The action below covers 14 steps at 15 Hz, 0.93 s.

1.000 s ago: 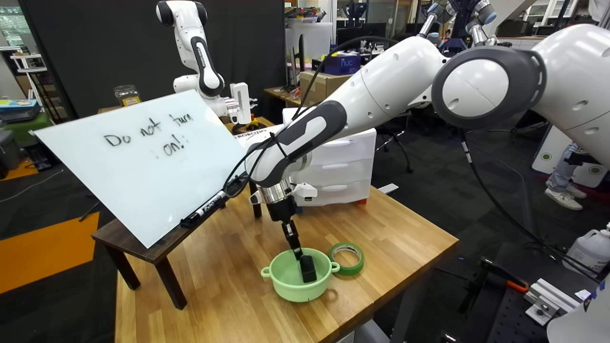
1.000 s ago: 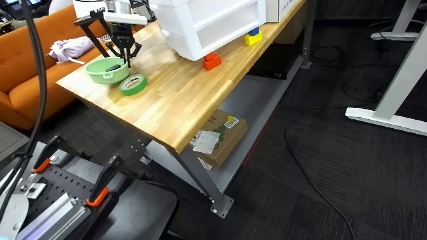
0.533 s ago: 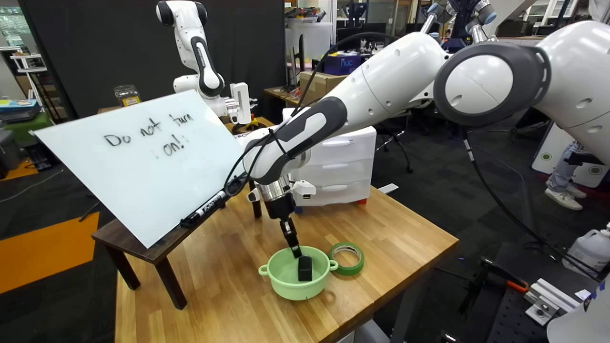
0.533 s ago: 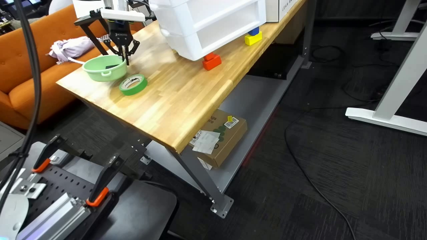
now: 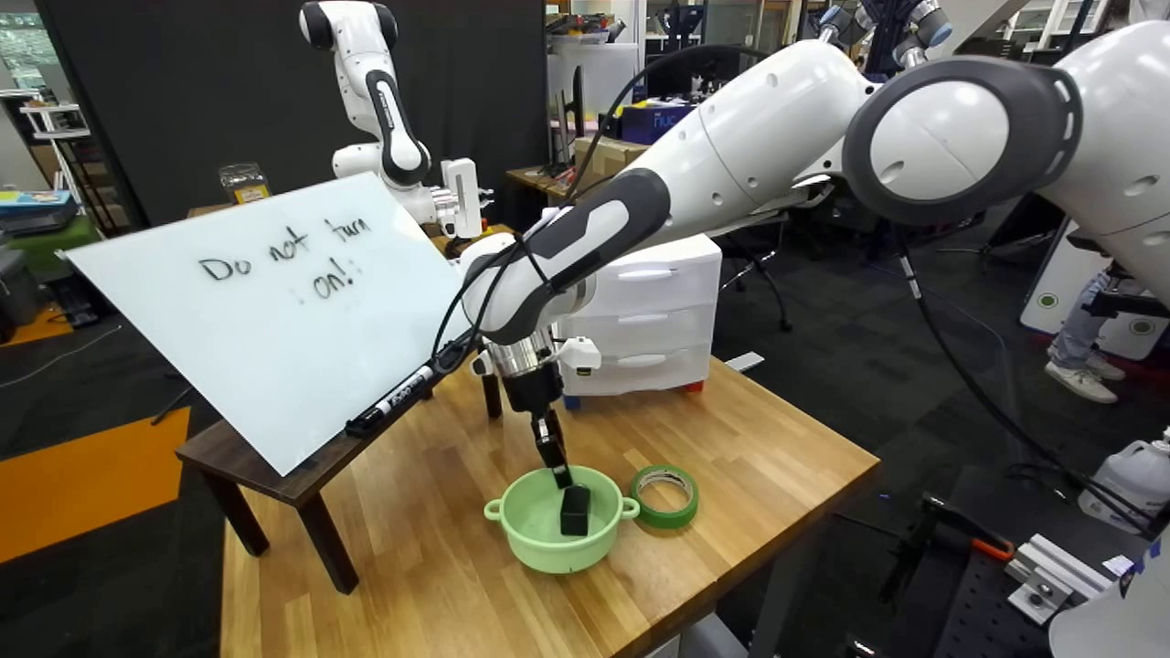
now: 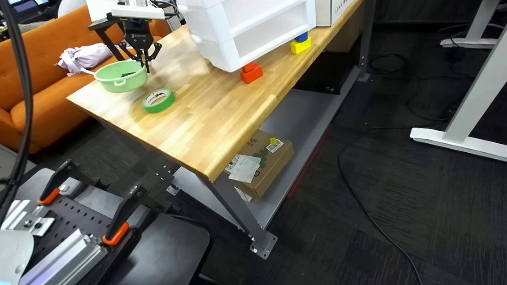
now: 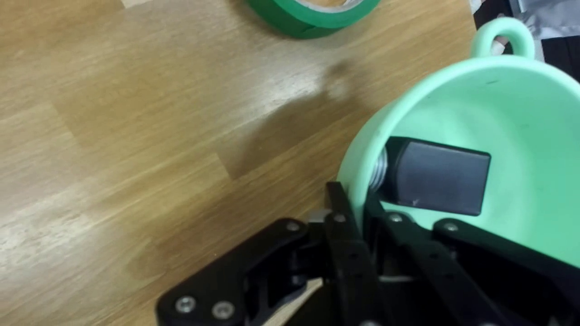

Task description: Spill out the black object from the green bowl

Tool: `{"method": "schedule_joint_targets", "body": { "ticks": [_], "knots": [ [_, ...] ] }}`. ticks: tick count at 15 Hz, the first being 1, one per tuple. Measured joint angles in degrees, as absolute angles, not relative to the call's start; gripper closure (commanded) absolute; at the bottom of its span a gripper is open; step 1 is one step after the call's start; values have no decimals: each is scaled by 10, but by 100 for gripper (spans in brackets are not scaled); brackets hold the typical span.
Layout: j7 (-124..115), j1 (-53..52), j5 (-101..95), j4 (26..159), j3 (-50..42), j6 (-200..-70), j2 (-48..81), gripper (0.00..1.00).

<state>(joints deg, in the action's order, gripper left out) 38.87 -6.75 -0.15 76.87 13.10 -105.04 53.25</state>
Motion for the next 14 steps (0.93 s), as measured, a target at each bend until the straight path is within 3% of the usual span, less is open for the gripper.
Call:
{"method": "schedule_joint_targets", "body": {
  "ticks": [14],
  "knots": [
    [270,-65,38,964,143,-1332,454,98]
  ]
}}
